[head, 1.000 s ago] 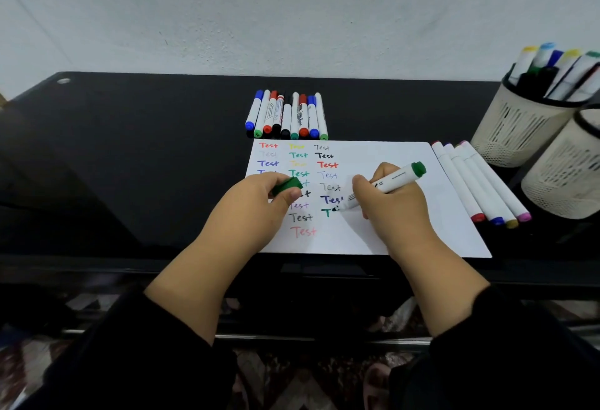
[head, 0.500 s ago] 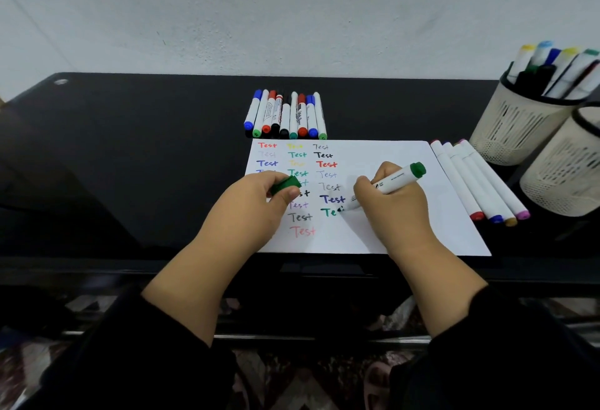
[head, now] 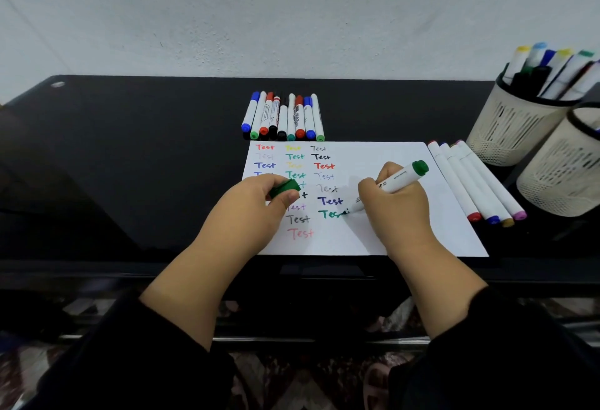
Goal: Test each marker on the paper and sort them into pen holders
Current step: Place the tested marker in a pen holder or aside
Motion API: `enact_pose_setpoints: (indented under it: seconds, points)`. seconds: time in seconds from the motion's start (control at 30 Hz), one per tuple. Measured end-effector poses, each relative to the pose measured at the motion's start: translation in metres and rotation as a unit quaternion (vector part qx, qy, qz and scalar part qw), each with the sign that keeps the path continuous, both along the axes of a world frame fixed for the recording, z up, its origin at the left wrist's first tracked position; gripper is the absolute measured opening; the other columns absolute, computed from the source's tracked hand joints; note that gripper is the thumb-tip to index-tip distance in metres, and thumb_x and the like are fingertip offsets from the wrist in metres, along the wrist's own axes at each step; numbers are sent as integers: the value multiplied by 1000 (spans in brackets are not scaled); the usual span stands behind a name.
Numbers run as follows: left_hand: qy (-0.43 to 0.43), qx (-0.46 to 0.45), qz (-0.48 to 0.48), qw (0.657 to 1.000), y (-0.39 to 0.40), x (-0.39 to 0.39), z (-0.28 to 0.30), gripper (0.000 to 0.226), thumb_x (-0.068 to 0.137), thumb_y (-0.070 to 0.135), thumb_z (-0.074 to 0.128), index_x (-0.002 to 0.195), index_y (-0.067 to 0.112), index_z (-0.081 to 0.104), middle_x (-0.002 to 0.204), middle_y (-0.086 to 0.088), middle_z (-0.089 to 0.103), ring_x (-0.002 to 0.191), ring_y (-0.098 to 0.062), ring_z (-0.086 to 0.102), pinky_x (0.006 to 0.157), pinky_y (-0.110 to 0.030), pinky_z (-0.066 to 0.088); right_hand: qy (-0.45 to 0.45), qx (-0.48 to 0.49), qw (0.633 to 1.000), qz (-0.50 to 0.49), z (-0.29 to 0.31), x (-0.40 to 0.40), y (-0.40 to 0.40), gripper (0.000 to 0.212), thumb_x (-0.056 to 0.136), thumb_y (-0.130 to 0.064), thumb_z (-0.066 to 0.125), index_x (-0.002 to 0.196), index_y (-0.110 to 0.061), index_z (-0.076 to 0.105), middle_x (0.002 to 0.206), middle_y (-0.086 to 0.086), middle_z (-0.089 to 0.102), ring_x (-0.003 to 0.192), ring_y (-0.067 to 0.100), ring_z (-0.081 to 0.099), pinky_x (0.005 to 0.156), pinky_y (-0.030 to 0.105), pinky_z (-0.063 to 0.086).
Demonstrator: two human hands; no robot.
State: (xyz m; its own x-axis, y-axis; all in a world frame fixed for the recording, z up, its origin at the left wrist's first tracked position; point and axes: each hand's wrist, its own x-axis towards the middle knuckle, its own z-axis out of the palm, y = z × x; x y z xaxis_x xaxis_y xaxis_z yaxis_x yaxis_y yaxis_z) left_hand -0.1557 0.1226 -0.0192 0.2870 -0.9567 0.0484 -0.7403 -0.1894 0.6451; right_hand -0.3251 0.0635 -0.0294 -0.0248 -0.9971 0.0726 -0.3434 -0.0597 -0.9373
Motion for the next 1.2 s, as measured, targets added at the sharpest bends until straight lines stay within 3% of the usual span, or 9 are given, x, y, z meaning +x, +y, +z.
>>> enact_pose_setpoints:
  seconds: [0.1, 0.2, 0.33, 0.47, 0.63, 0.93, 1.03, 1.2]
  points:
    - [-2, -4, -4, 1000, 0, -1, 1, 27, 93, 41, 49, 116, 30, 59, 82, 25, 47, 78, -1, 47, 59, -14, 33, -19, 3, 1000, -6, 1, 0, 0, 32, 84, -7, 50, 62, -16, 29, 49, -8, 33, 44, 5, 34, 48, 21, 26]
    - [5, 2, -9, 1000, 1, -2, 1, 24, 93, 41, 50, 113, 30, 60, 79, 27, 47, 70, 4, 47, 57, -15, 33, 0, 3, 1000, 7, 2, -1, 0, 31, 86, -9, 51, 63, -15, 31, 52, -5, 35, 50, 8, 34, 49, 21, 27]
    - [18, 8, -12, 1000, 1, -3, 1, 24, 92, 41, 52, 113, 32, 59, 80, 27, 48, 64, 4, 47, 57, -17, 35, -36, 19, 999, 28, 6, -2, 3, 32, 84, -3, 47, 61, -15, 28, 32, -14, 40, 38, -2, 40, 40, 11, 26]
    - [53, 18, -18, 998, 3, -6, 5, 26, 90, 39, 57, 115, 35, 59, 79, 30, 45, 70, 9, 46, 59, -12, 34, -150, 45, 988, 0, 6, -4, -1, 34, 82, -7, 51, 57, -19, 31, 41, -8, 48, 46, 11, 37, 51, 25, 28]
    - [128, 28, -57, 990, 4, -10, 9, 13, 86, 35, 63, 89, 45, 54, 79, 29, 53, 72, 13, 49, 59, -2, 37, -276, 61, 959, 36, 16, -3, 2, 42, 89, -7, 56, 56, -19, 32, 43, -6, 39, 42, 8, 34, 43, 20, 28]
    - [155, 10, -92, 984, 6, -15, 13, 23, 83, 31, 67, 80, 50, 54, 82, 31, 57, 75, 22, 50, 63, 6, 32, -223, 51, 969, 88, 16, 11, 7, 39, 87, -14, 62, 57, -17, 39, 45, -1, 46, 41, 9, 41, 47, 24, 33]
    - [162, -5, -86, 983, 6, -14, 13, 22, 81, 30, 69, 82, 48, 57, 84, 29, 60, 79, 17, 53, 62, 4, 35, -200, 50, 973, 102, 17, 14, 9, 38, 85, -18, 66, 56, -17, 42, 49, 4, 51, 44, 12, 45, 50, 26, 35]
    - [239, -26, -56, 969, 6, -13, 14, 22, 77, 21, 74, 82, 39, 65, 76, 26, 66, 68, 16, 58, 56, 1, 39, -213, 73, 970, 92, 20, 18, 8, 42, 85, -17, 66, 53, -19, 40, 47, 4, 47, 42, 12, 40, 47, 24, 33]
